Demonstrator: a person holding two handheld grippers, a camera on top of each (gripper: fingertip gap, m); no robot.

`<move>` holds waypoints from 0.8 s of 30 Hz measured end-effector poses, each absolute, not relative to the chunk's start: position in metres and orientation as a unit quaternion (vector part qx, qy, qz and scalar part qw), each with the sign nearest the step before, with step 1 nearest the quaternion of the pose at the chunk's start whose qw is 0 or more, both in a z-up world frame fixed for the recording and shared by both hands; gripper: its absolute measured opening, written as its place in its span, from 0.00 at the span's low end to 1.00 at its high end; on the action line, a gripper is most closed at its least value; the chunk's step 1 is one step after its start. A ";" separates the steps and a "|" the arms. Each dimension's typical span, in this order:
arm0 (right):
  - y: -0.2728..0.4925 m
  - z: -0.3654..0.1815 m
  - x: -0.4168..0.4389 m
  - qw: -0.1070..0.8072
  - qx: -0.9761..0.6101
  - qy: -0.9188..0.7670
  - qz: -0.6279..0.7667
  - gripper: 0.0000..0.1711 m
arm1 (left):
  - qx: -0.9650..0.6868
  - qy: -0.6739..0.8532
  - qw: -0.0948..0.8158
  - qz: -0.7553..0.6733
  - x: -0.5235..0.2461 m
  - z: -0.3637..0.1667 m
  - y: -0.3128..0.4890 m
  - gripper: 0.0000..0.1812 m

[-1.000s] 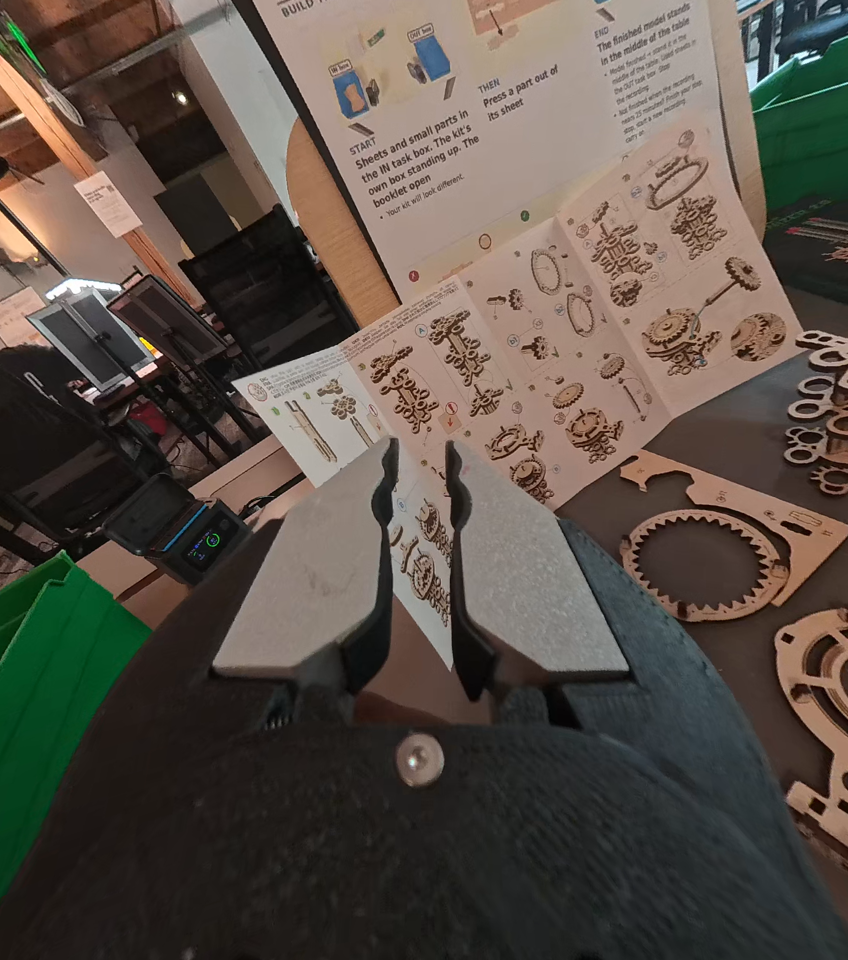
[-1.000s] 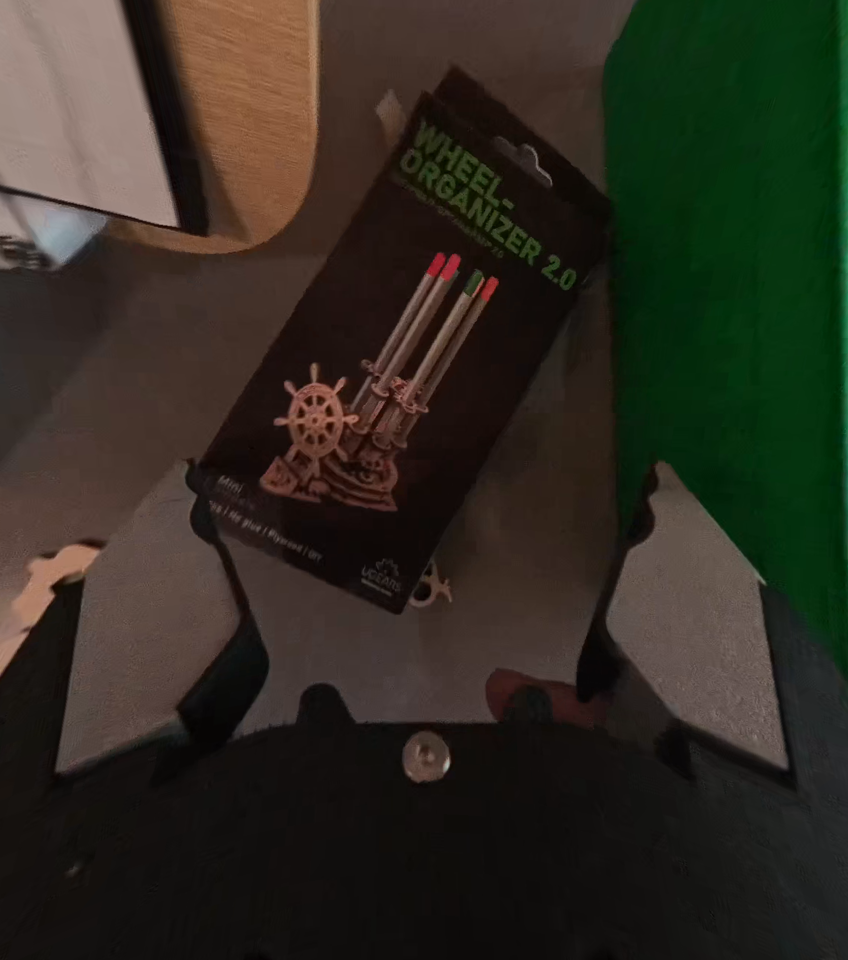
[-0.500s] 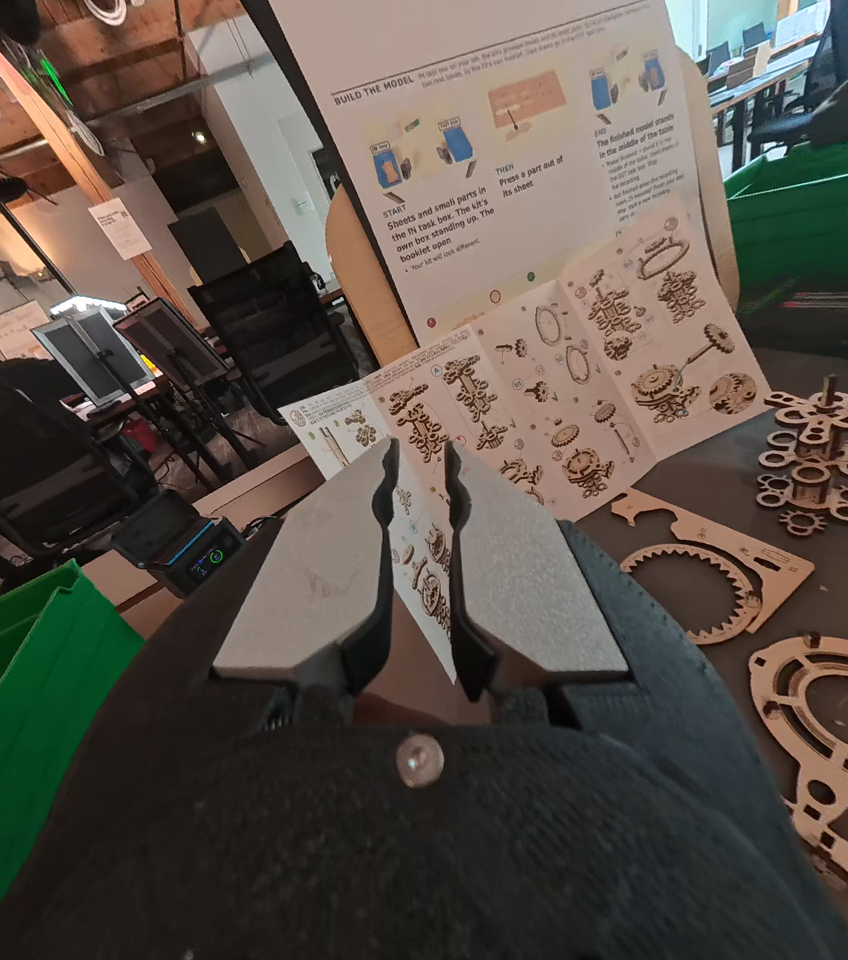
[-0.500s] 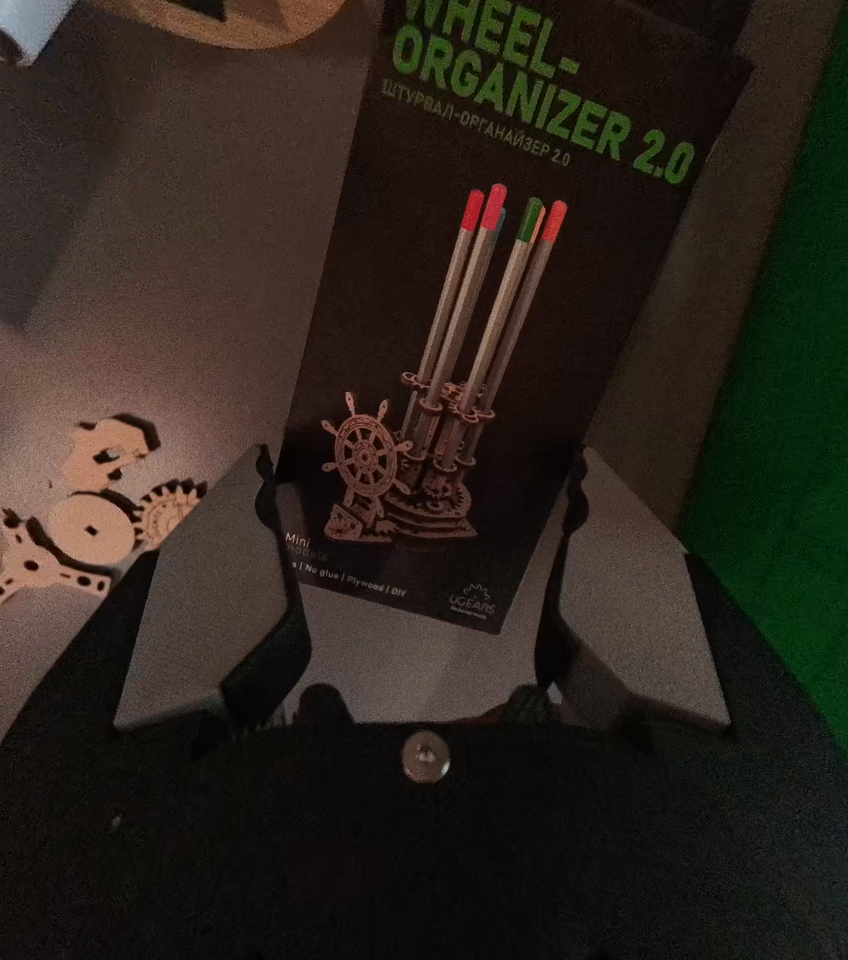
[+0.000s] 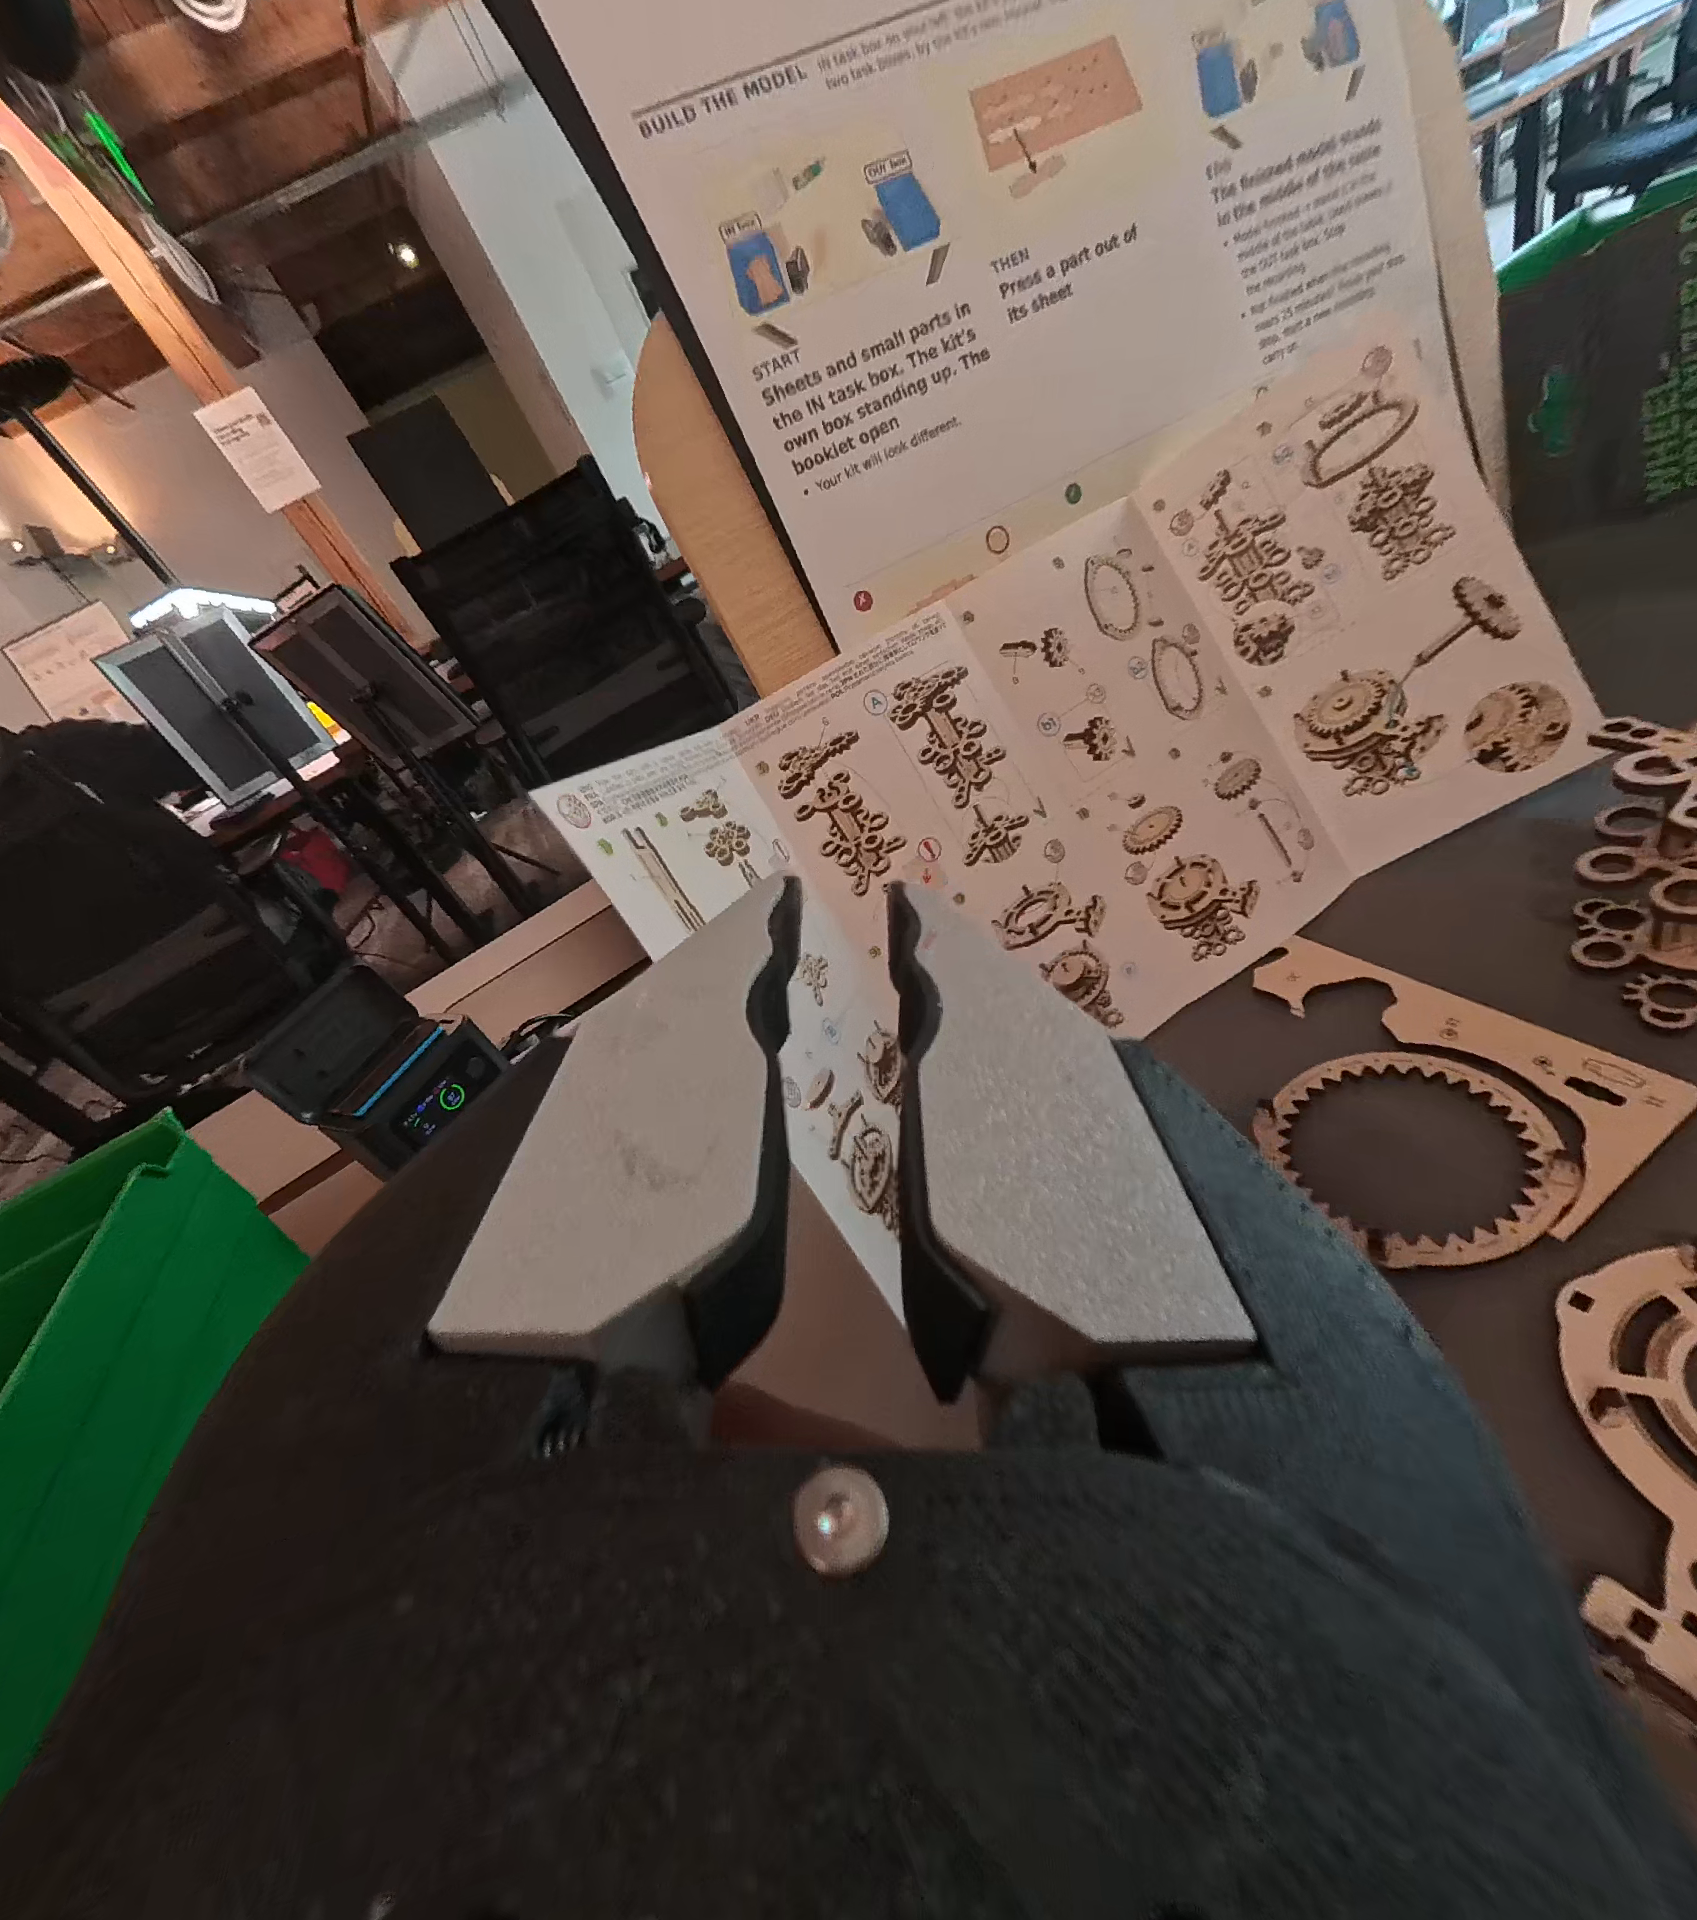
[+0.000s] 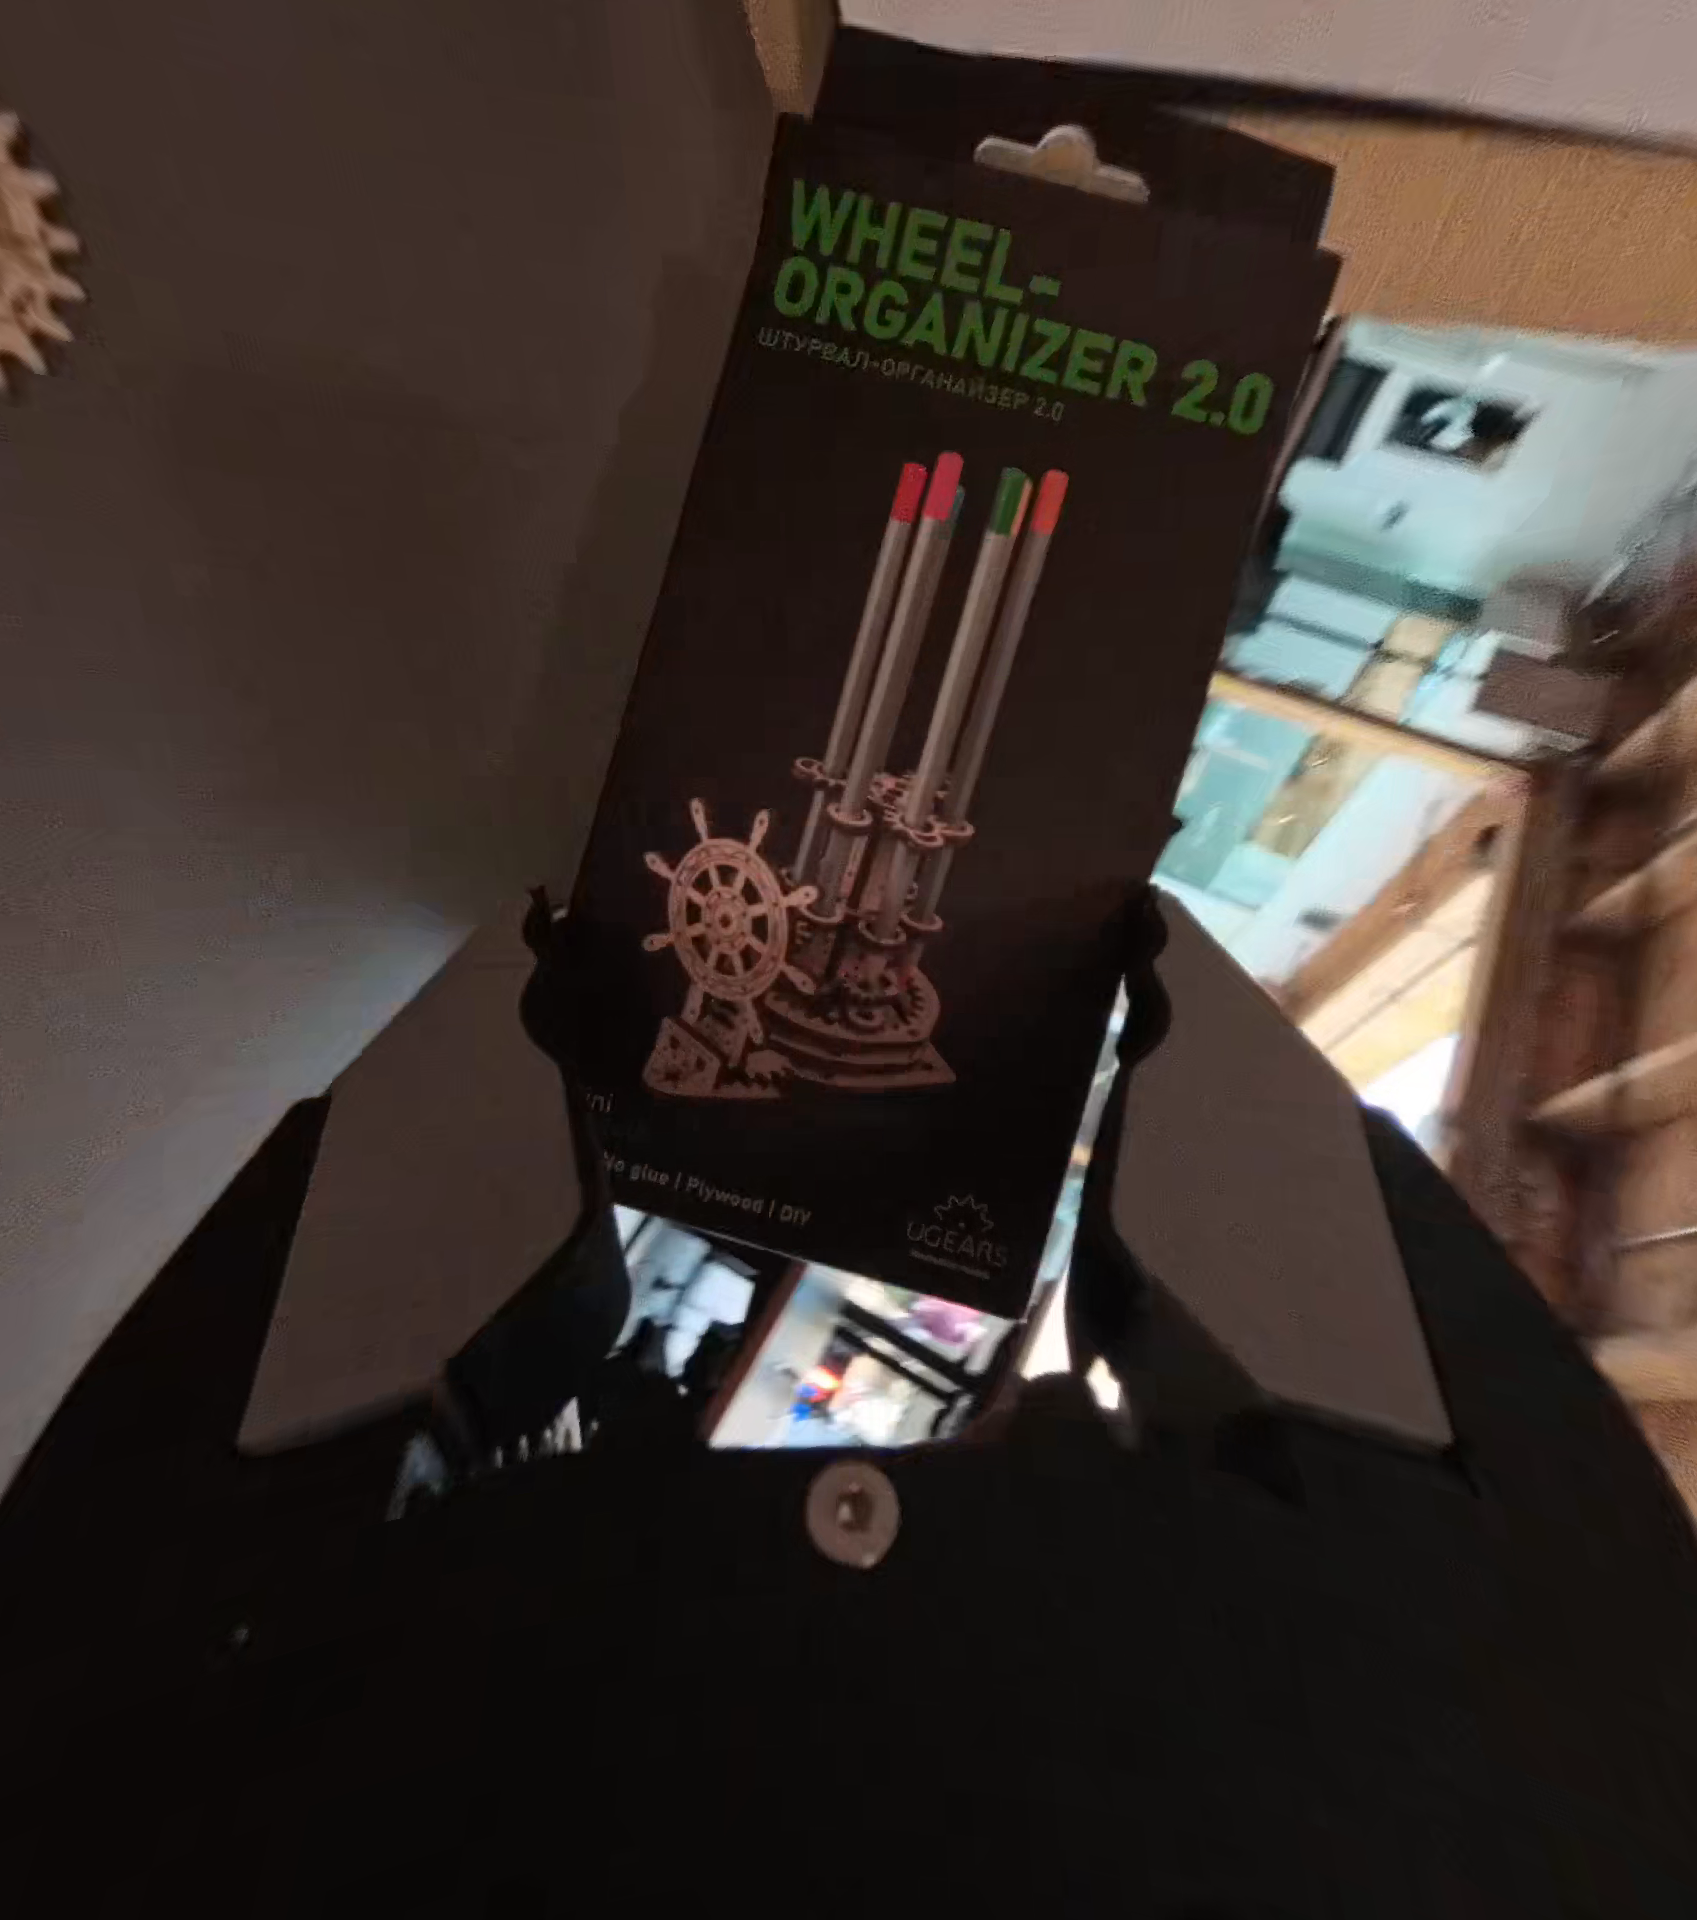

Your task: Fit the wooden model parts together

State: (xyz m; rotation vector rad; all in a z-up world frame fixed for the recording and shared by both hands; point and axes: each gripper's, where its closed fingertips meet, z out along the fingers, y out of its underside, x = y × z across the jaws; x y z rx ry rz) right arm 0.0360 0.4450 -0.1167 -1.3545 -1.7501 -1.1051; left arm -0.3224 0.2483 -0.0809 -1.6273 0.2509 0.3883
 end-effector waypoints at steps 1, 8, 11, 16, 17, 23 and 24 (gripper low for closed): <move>0.444 -0.117 0.033 0.341 -0.475 -0.684 -0.436 0.62 | -0.722 0.111 0.661 0.174 -0.324 -0.082 0.249 0.08; 0.450 -0.120 0.024 0.436 -0.344 -0.717 -0.420 0.62 | -0.718 0.107 0.666 0.173 -0.326 -0.078 0.247 0.07; 0.463 -0.131 0.009 0.446 -0.301 -0.730 -0.422 0.62 | -0.718 0.110 0.663 0.178 -0.325 -0.080 0.248 0.07; 0.476 -0.151 -0.013 0.446 -0.273 -0.760 -0.386 0.62 | -0.724 0.106 0.656 0.185 -0.332 -0.084 0.249 0.07; 0.478 -0.155 -0.015 0.444 -0.269 -0.766 -0.380 0.62 | -0.725 0.104 0.655 0.185 -0.333 -0.085 0.250 0.07; 0.494 -0.167 -0.025 0.420 -0.300 -0.782 -0.350 0.67 | -0.726 0.111 0.654 0.184 -0.330 -0.085 0.250 0.07; 0.493 -0.166 -0.026 0.418 -0.306 -0.784 -0.342 0.68 | -0.727 0.114 0.651 0.184 -0.329 -0.087 0.251 0.07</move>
